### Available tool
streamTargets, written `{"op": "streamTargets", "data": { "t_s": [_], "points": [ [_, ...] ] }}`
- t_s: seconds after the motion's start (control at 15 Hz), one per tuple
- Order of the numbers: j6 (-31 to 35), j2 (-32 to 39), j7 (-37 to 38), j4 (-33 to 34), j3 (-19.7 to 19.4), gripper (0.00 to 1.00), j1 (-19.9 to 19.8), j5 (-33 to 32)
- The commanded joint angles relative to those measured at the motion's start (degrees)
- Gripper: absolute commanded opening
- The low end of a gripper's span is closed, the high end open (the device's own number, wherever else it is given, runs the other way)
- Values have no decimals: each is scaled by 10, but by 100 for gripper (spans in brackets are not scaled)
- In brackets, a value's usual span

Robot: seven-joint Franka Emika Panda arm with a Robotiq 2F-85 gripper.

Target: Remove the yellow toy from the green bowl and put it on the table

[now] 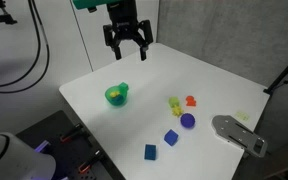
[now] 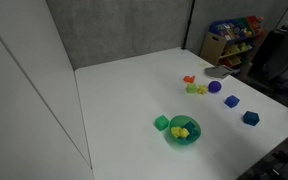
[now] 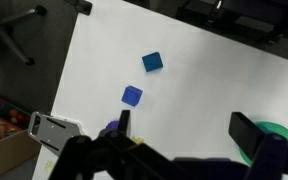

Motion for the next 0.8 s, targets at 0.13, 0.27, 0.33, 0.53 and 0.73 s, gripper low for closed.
{"op": "streamTargets", "data": {
  "t_s": [0.13,0.27,0.33,0.53,0.73],
  "points": [
    [-2,0,2,1,-6,100,7,-2],
    [5,11,15,6,-2,100,7,-1],
    [13,24,20,11,-1,100,12,9],
    [45,69,35,23,7,100,27,37],
    [95,121,50,37,20,100,45,67]
  ]
}}
